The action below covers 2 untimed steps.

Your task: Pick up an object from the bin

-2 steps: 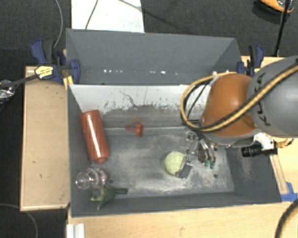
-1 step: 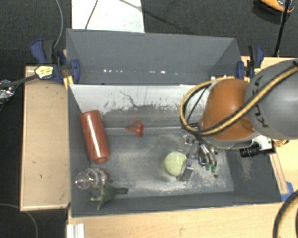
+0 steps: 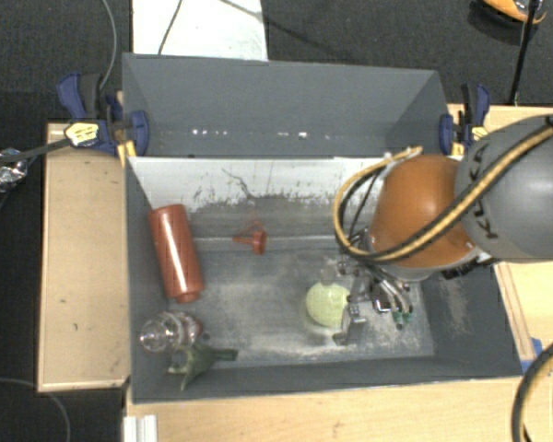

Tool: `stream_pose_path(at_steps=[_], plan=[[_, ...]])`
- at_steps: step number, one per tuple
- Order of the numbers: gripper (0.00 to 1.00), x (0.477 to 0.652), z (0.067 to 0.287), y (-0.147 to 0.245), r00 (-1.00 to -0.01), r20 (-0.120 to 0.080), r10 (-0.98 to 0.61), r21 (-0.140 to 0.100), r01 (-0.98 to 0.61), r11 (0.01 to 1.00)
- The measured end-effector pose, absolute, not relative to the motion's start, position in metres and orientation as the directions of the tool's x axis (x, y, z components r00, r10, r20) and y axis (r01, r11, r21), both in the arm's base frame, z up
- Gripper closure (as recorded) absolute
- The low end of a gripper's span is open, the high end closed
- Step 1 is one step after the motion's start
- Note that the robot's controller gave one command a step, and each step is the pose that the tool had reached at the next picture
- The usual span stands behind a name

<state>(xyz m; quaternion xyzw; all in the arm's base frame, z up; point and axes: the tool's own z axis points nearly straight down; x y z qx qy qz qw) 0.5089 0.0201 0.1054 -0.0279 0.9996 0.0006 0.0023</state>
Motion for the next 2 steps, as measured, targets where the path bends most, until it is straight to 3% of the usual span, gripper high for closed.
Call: stream_pose_path(at_steps=[1,2], plan=[[1.0,0.5078,0.0736,0.0211,-0.96,-0.012,0.28,0.005,0.28,0.96],[1.0,0.5078,0.0736,0.0211,-0.96,-0.012,0.281,0.006,0.281,0.96]])
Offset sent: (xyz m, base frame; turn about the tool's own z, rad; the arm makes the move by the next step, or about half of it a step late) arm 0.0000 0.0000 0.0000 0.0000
